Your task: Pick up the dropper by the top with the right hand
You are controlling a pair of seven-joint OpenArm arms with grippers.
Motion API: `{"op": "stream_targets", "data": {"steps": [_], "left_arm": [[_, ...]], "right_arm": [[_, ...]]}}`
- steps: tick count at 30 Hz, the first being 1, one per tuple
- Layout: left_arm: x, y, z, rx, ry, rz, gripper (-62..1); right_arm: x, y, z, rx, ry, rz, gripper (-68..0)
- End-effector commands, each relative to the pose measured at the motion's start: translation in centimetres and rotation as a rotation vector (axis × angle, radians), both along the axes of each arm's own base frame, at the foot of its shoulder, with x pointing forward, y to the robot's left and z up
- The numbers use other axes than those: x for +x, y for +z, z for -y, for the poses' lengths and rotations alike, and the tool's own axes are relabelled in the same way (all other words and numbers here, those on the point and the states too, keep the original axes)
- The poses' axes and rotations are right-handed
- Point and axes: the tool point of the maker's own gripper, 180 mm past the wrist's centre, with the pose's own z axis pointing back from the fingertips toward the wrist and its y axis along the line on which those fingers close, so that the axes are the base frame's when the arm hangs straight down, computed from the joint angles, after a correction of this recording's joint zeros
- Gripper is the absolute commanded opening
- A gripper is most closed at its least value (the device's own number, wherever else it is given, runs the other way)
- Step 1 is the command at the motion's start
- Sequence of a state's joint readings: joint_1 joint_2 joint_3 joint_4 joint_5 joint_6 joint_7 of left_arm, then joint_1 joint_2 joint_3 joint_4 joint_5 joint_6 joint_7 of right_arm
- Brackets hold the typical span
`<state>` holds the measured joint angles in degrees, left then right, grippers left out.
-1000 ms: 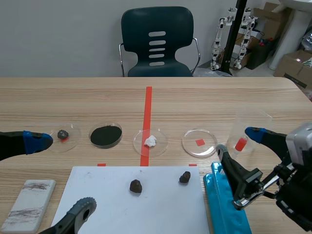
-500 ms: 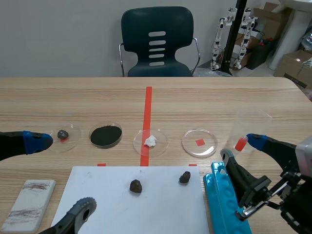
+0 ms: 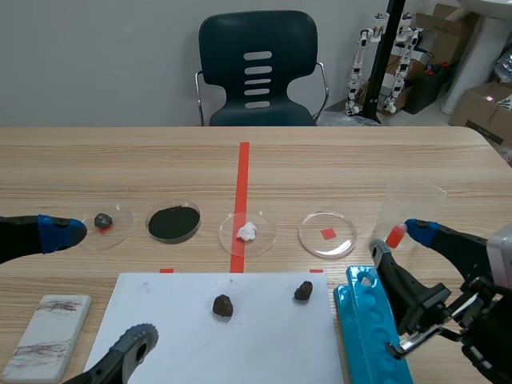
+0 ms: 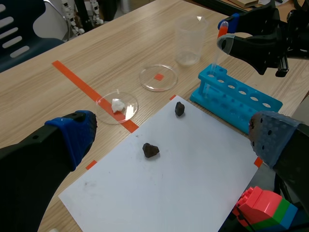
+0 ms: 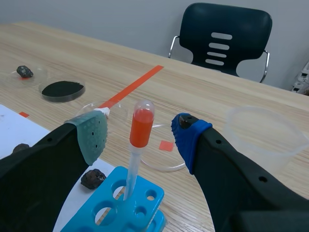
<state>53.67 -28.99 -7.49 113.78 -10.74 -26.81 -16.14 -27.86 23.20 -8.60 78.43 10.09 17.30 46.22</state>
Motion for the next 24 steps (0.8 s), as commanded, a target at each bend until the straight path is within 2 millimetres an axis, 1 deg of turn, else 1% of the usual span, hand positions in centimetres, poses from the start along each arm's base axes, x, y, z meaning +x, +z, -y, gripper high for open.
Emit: {"op": "stream_targets", "data": {"steps": [1, 4, 7, 8, 12, 15, 18, 22, 24], "left_arm": [[-0.02, 0.54, 0.15, -0.027, 0.008, 0.007, 1.4], [-0.02, 0.54, 0.15, -0.027, 0.008, 0.007, 1.4], [-0.02, 0.54, 0.15, -0.027, 0.008, 0.007, 1.4], [-0.02, 0.54, 0.15, -0.027, 0.008, 0.007, 1.4], [-0.02, 0.54, 0.15, -0.027, 0.008, 0.007, 1.4], [-0.02, 0.54, 0.15, -0.027, 0.008, 0.007, 1.4], [-0.02, 0.54, 0.15, -0.027, 0.008, 0.007, 1.4], [-0.02, 0.54, 0.15, -0.027, 0.008, 0.007, 1.4], [-0.02, 0.54, 0.15, -0.027, 0.008, 0.007, 1.4]], "right_arm": [[0.30, 0.95, 0.15, 0.014, -0.004, 0.030, -38.8], [0.30, 0.94, 0.15, 0.013, -0.004, 0.029, -43.7], [0.30, 0.94, 0.15, 0.013, -0.004, 0.029, -50.0], [0.30, 0.94, 0.15, 0.013, -0.004, 0.029, -51.0], [0.30, 0.94, 0.15, 0.013, -0.004, 0.029, -51.3], [0.30, 0.94, 0.15, 0.013, -0.004, 0.029, -55.5], [0.30, 0.94, 0.15, 0.013, -0.004, 0.029, -55.7], [0.30, 0.94, 0.15, 0.013, -0.004, 0.029, -59.6], [0.30, 0.94, 0.15, 0.013, -0.004, 0.029, -59.9]]}}
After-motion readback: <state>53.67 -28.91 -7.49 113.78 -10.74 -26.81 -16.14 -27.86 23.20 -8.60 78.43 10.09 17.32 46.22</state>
